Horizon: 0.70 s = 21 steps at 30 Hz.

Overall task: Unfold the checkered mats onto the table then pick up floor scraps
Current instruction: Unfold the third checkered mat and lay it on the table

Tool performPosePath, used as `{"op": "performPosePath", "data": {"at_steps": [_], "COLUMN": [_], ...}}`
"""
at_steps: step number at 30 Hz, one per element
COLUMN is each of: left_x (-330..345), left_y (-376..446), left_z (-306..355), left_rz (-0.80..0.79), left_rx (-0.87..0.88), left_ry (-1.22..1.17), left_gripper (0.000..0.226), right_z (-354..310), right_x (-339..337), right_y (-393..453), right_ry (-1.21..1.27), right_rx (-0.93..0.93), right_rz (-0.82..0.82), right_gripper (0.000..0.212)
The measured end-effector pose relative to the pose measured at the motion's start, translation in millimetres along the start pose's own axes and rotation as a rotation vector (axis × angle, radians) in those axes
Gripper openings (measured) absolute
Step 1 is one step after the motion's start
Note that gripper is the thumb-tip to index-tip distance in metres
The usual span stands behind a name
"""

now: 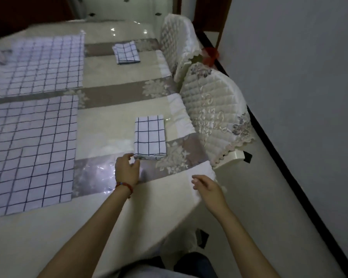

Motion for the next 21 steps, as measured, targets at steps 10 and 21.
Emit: {"op": "performPosePath", "data": {"at_steps": [10,21], "left_x": [29.7,-6.6], "left_y": [56.7,16.2], "left_z": [-3.3,8.9], "left_rz": [-0.037,-0.004], "left_rx": [-0.3,-0.007], "left_ry": [0.263,-0.231], "left_gripper": [0.037,0.007], "right_z": [3.9,-10.9], "right_x": [-10.0,23.6], "right_y": [38.1,60.0], "right_ry": [-0.089,0.019], "right_rx": [0.033,0.048], "right_rz": [-0.114,-0.119], "right_gripper": [0.016,0.021]}}
Point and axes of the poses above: each hand's wrist, its own y-axis towards the middle knuckle, its own x-axis out of the palm, z = x × y, the point moved 10 cm from there along y, towards the middle knuckle, and after that the axes turned 14 degrees about y, right-handed, at the moved point
